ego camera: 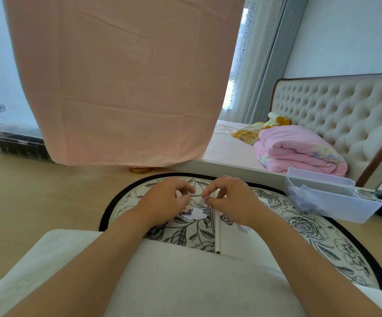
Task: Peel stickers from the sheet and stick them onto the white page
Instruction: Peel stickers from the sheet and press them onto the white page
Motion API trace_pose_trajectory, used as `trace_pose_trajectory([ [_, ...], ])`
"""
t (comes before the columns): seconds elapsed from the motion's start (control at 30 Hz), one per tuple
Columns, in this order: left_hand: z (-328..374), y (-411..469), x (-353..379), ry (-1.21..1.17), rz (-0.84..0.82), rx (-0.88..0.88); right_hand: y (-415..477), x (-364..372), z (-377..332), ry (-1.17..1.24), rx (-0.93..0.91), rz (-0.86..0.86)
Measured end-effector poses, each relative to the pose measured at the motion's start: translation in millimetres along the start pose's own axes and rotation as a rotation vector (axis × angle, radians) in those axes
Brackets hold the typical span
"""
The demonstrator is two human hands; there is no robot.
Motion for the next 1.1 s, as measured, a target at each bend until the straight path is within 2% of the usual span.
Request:
trace_pose_trajectory([
  [0.17, 23.9, -3.9, 6.2, -0.457, -0.061, -0.086, -5.4, -10.9, 0.5, 0.099, -0.051, 0.085],
  [0.4, 34.6, -5.7, 12.8, -0.577, -0.015, -0.186, -19.5, -19.9, 8.4, 0.312, 0.027, 0.080],
  [0.57, 48.6, -6.9, 19.7, -0.569, 0.041, -0.196, -34.9, -31.7, 22.1, 0.389, 0.174, 0.022],
  [0.77, 79.2, -13.0, 39.5, -0.521, -0.034, -0.112, -50.6, -51.3, 41.5, 0.349, 0.163, 0.053],
  [0.97, 100.9, -2.0, 56.7, -0.440, -0.032, -0.077, -51.1, -70.6, 53.0, 0.315, 0.122, 0.089],
  [1.1, 110.5, 15.1, 67.5, -0.347, -0.011, -0.079, -44.0, -81.9, 64.5, 0.158, 0.124, 0.183],
])
Point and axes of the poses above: each hand's wrist, its own y-axis towards the middle knuckle, its own x-axis out of the palm, z = x × y, the point moved 4 cm from there along y, towards the middle knuckle, and after that the axes turned 4 degrees about -y, right-handed, at the moved point
